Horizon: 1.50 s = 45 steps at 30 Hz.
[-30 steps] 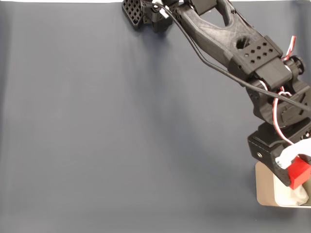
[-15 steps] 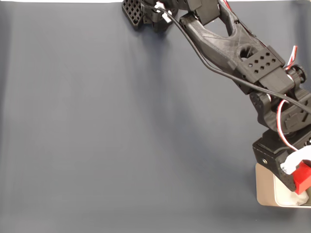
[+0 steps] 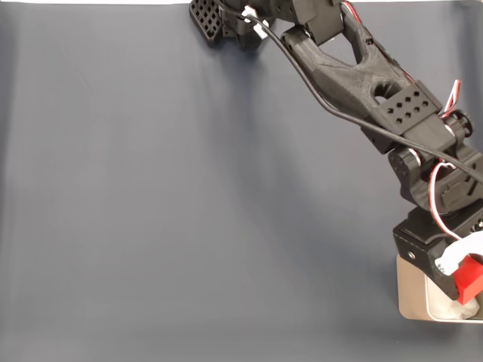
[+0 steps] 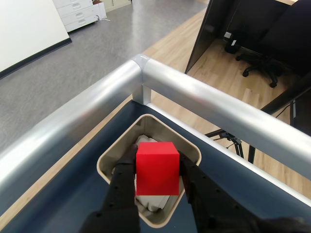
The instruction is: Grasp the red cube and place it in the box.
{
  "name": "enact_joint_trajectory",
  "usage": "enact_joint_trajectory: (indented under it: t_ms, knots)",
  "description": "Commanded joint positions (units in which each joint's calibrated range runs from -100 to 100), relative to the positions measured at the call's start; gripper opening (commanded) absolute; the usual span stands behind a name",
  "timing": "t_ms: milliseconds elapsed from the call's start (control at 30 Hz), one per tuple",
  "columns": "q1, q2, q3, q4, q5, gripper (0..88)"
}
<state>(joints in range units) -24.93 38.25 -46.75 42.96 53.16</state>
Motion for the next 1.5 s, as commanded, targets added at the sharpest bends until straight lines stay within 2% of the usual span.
enact_joint_trajectory:
  t_ms: [0,600,667,767,900,1100,1467]
  knots:
    - [-0.7,-1.0,-3.1,-1.4,-0.3,4.2]
    - [-0.7,-0.2,-3.1,-2.5,-0.5,4.8]
    - [-0.7,-0.2,-3.1,-2.5,-0.7,11.5]
    - [-0.7,-0.4,-3.5,-2.5,-1.5,32.4]
    - [-0.8,-0.4,-4.4,-1.8,-1.5,42.0]
    - [-0.8,-0.4,-4.9,-1.4,-1.1,46.5]
    - [-0.7,-0.3,-4.9,-1.9,-0.4,47.2]
